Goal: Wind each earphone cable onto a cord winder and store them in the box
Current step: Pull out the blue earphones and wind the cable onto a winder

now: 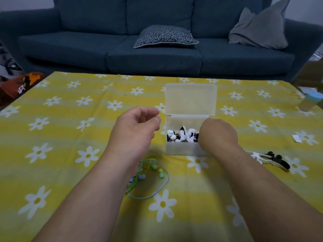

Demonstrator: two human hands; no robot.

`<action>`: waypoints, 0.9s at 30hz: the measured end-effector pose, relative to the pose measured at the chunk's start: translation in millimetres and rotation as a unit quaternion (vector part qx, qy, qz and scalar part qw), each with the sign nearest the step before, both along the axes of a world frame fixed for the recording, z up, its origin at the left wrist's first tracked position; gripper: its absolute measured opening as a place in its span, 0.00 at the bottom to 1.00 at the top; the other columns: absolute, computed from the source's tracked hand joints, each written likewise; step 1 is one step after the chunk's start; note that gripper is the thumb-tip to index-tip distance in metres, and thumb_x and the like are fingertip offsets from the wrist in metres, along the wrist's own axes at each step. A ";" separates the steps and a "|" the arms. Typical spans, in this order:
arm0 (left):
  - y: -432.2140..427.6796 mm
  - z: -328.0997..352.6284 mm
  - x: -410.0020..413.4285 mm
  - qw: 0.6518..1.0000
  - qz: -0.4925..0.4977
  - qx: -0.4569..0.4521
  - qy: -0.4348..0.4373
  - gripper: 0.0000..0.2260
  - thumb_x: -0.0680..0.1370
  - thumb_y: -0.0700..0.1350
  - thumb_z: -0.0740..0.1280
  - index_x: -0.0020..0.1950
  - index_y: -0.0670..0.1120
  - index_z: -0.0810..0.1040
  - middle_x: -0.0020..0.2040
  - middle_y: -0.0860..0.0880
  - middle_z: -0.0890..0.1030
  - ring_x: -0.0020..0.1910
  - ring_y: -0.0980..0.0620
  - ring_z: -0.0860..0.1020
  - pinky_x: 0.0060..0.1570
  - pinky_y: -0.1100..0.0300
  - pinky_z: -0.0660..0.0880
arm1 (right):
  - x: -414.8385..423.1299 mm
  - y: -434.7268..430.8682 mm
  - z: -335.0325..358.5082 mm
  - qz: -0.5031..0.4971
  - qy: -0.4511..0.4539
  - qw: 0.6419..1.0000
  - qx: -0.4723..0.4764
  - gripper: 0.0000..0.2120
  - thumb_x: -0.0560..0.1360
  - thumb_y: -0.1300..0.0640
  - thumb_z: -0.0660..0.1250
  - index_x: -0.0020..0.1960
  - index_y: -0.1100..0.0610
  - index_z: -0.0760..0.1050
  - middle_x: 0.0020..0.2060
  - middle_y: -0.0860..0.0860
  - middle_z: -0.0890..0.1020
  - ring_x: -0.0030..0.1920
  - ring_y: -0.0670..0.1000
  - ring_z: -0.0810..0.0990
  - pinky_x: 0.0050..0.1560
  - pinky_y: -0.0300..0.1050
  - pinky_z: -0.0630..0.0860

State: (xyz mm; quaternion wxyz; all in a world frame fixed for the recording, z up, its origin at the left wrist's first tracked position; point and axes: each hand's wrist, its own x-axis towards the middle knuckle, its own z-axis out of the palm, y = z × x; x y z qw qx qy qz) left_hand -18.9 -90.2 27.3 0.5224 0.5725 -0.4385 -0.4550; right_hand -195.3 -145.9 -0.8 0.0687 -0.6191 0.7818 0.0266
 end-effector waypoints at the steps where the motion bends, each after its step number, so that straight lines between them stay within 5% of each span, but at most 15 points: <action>1: 1.0 0.4 1.0 1.000 -0.001 0.003 0.003 0.06 0.77 0.40 0.69 0.51 0.49 0.82 0.45 0.50 0.82 0.51 0.45 0.83 0.57 0.47 0.79 | -0.8 -0.3 -0.3 0.013 0.002 1.000 0.024 0.06 0.75 0.64 0.62 0.41 0.57 0.68 0.47 0.54 0.78 0.47 0.58 0.76 0.44 0.44 0.70; 5: 3.4 2.2 5.3 1.000 0.003 0.007 0.003 0.06 0.78 0.40 0.69 0.51 0.50 0.82 0.45 0.52 0.83 0.50 0.48 0.83 0.56 0.50 0.79 | -8.5 -1.5 0.7 0.052 -0.017 0.996 0.075 0.14 0.79 0.59 0.59 0.35 0.55 0.66 0.36 0.50 0.71 0.44 0.56 0.74 0.43 0.43 0.68; 12: 1.3 0.0 23.3 0.998 0.034 0.015 -0.055 0.05 0.78 0.40 0.69 0.52 0.48 0.81 0.45 0.50 0.82 0.47 0.51 0.82 0.54 0.50 0.79 | -0.7 7.4 8.9 0.063 -0.003 0.994 0.085 0.14 0.81 0.52 0.58 0.38 0.55 0.66 0.48 0.55 0.76 0.50 0.58 0.73 0.48 0.45 0.68; 15: -2.3 -5.0 30.9 0.995 0.037 0.027 -0.094 0.05 0.78 0.39 0.69 0.49 0.49 0.81 0.45 0.48 0.82 0.46 0.49 0.82 0.50 0.52 0.78 | -8.6 5.2 12.8 0.064 -0.003 0.996 0.061 0.15 0.80 0.52 0.59 0.36 0.56 0.66 0.40 0.53 0.73 0.47 0.58 0.72 0.41 0.44 0.66; 17: -3.6 -8.7 35.7 0.991 0.036 0.031 -0.126 0.06 0.78 0.39 0.68 0.46 0.50 0.80 0.43 0.49 0.81 0.45 0.48 0.81 0.46 0.56 0.77 | -11.8 7.1 10.6 0.063 -0.040 0.995 0.061 0.19 0.80 0.49 0.59 0.34 0.57 0.65 0.34 0.52 0.71 0.42 0.57 0.72 0.32 0.44 0.62; 22: -4.3 -21.3 50.5 0.950 0.034 0.069 -0.303 0.04 0.75 0.40 0.69 0.44 0.49 0.80 0.41 0.51 0.81 0.42 0.49 0.80 0.43 0.58 0.75 | -8.8 12.0 8.6 0.079 -0.048 0.996 0.017 0.19 0.80 0.49 0.59 0.34 0.57 0.66 0.33 0.53 0.71 0.37 0.56 0.71 0.30 0.44 0.59; 25: 0.1 -23.4 57.7 0.903 0.005 0.134 -0.409 0.06 0.73 0.46 0.74 0.47 0.48 0.80 0.45 0.49 0.81 0.47 0.45 0.81 0.51 0.53 0.78 | 13.2 22.8 23.3 0.106 -0.156 0.975 -0.118 0.10 0.76 0.57 0.63 0.36 0.55 0.76 0.37 0.53 0.81 0.39 0.57 0.79 0.33 0.43 0.68; 27: 5.1 -22.7 58.0 0.869 -0.053 0.182 -0.457 0.11 0.71 0.49 0.76 0.47 0.46 0.80 0.45 0.47 0.81 0.48 0.44 0.80 0.50 0.54 0.78 | 36.8 38.2 26.9 0.164 -0.328 0.928 -0.058 0.08 0.75 0.60 0.65 0.41 0.56 0.81 0.39 0.52 0.85 0.35 0.53 0.84 0.35 0.45 0.78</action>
